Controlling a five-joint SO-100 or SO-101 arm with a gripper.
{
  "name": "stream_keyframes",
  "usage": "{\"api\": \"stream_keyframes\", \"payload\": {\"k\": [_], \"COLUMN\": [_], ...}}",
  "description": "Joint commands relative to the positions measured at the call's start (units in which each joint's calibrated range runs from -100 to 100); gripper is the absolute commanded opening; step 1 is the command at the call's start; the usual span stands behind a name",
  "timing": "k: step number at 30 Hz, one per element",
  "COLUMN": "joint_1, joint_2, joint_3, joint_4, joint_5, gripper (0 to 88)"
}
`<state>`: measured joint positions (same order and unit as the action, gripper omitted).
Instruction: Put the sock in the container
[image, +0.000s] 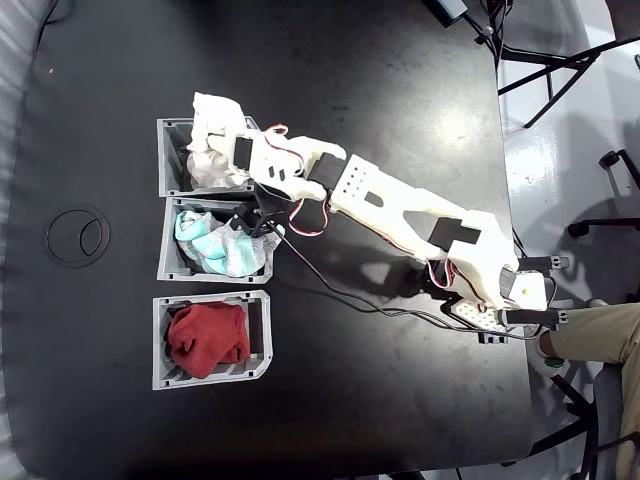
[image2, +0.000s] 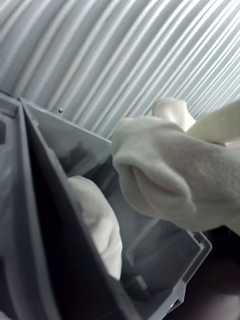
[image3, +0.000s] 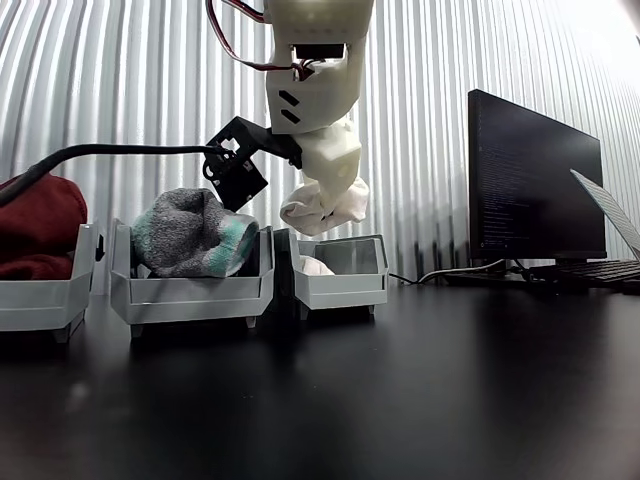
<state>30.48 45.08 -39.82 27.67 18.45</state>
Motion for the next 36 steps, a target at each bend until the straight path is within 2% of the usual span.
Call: {"api": "stream_keyframes", "payload": {"k": [1, 4, 11, 16, 28, 36], "joint_1": [-0.53, -0.53, 0.02, 0.18, 0.18, 0.18], "joint_2": [-0.96, -0.96, -0.96, -0.96, -1.21, -3.13], "joint_3": [-3.73, -3.73, -3.64, -3.64, -3.64, -3.91], "joint_4": [-0.60, -0.60, -0.60, -0.60, 5.04, 17.68], "joint_5": [-0.28, -0.28, -0.28, -0.28, -0.28, -0.28], "gripper": [1.4, 4.9, 24.6, 33.1, 34.4, 34.1]}}
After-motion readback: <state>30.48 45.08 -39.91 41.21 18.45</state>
